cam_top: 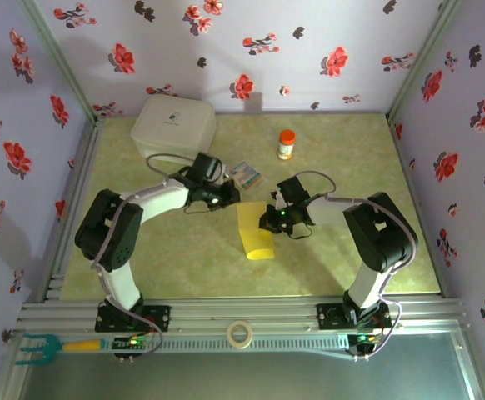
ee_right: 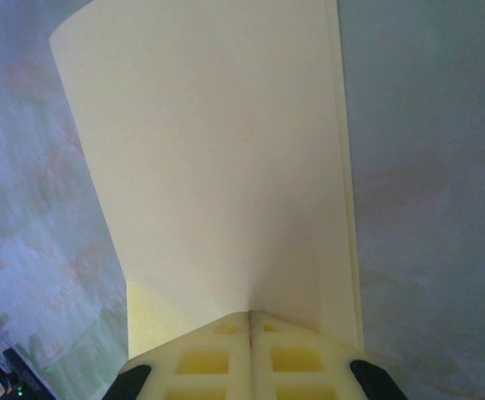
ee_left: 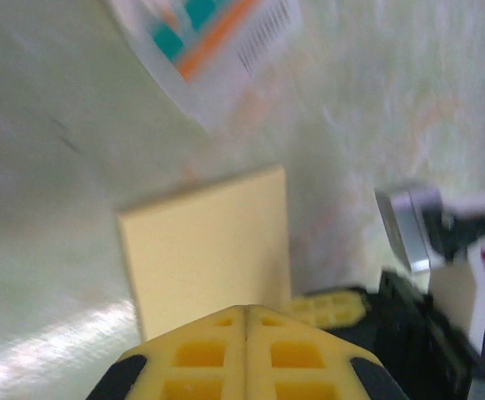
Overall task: Fold a paper plane with a square sheet of paper (pick it up from the middle)
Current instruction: First fold the square sheet of paper in half at the center of the table.
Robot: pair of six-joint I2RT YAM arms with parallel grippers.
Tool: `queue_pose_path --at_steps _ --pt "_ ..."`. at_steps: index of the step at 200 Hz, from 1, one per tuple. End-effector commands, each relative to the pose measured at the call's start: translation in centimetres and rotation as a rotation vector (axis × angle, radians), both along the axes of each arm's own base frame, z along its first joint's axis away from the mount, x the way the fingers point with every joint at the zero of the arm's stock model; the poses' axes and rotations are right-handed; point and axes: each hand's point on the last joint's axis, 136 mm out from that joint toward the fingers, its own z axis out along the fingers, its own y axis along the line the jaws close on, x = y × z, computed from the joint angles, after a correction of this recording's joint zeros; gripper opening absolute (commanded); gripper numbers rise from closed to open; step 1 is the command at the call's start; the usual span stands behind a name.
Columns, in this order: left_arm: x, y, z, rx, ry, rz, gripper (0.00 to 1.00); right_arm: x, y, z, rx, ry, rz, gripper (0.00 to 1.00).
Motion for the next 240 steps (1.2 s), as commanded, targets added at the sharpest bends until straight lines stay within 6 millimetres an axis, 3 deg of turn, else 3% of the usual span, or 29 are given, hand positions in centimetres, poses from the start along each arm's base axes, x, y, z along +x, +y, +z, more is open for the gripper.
queue_pose_path --at_steps 1,28,106,143,194,219,240 --pt "-3.5 -2.0 -0.2 -0.073 0.072 -0.08 0.0 -2.2 -4.1 -4.1 -0.204 0.099 -0.065 0.0" --pt "-5.3 -2.1 -1.9 -0.069 0.117 -0.1 0.0 -2.3 -4.3 -4.1 -0.215 0.099 -0.061 0.0" --pt "-6.9 -2.7 -4.4 -0.099 0.181 -0.137 0.0 -2.4 -4.4 -4.3 -0.221 0.105 -0.06 0.0" --pt "-8.0 -1.6 -6.6 -0.053 0.218 -0.136 0.0 -2.4 -4.3 -4.5 -0.219 0.108 -0.058 0.0" --pt "-10.0 2.0 -10.2 0.096 0.258 -0.139 0.0 -2.4 -4.4 -4.6 -0.224 0.107 -0.06 0.0" --pt "-9.7 2.5 -9.5 0.126 0.232 -0.142 0.0 -2.4 -4.4 -4.6 -0.224 0.105 -0.059 0.0" --pt "-8.8 1.4 -7.0 0.074 0.188 -0.14 0.0 -2.4 -4.4 -4.6 -0.222 0.105 -0.059 0.0"
